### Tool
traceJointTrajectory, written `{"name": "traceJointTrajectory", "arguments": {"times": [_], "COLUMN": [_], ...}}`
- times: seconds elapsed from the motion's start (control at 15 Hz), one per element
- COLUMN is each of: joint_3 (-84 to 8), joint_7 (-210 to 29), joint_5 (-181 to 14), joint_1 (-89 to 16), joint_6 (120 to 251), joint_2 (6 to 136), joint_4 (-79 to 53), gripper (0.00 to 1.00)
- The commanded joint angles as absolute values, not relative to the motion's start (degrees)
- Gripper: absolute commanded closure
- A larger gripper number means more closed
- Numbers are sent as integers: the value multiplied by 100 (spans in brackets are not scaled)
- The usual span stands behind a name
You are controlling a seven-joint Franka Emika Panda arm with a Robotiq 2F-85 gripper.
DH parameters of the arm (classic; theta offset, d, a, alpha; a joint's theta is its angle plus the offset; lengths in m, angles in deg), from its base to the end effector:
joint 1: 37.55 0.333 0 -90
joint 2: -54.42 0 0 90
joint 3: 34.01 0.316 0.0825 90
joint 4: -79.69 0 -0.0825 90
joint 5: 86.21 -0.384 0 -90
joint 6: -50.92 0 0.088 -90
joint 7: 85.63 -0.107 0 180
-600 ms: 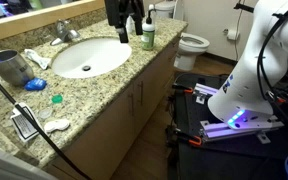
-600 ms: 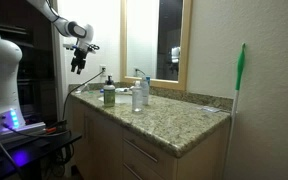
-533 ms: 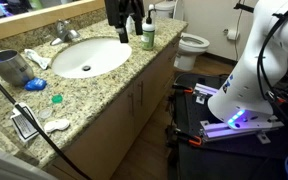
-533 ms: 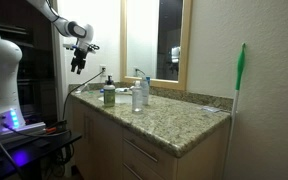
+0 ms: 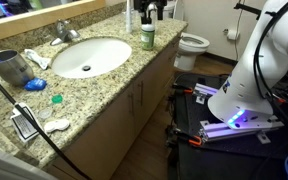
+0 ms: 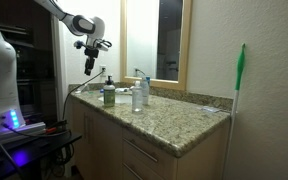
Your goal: Move the pump bottle to the upper right corner of the counter
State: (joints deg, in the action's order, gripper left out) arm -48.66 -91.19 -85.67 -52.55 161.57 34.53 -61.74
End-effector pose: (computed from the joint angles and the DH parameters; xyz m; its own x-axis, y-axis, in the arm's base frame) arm 0.3538 -0.2021 0.4014 0.8183 -0.5371 -0.2048 -0.5580 -0.8278 -0.0585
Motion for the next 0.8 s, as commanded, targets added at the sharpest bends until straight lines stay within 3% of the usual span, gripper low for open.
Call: {"name": "traceJointTrajectory", "arguments": {"times": [0.0, 0.2, 0.47, 0.73], "joint_3": [-4971, -5079, -4957, -4969], "joint_7": [-9095, -9093, -10554, -11743], "joint_5": [-8477, -8435, -7996, -8019], "joint_1": [-5488, -5634, -5866, -5998], "joint_6": [16154, 16156, 17219, 17399], "joint_2": [3418, 3335, 4088, 4537], "joint_4": [-6182, -6216, -5864, -5472], "gripper": [0, 0, 0, 0]}}
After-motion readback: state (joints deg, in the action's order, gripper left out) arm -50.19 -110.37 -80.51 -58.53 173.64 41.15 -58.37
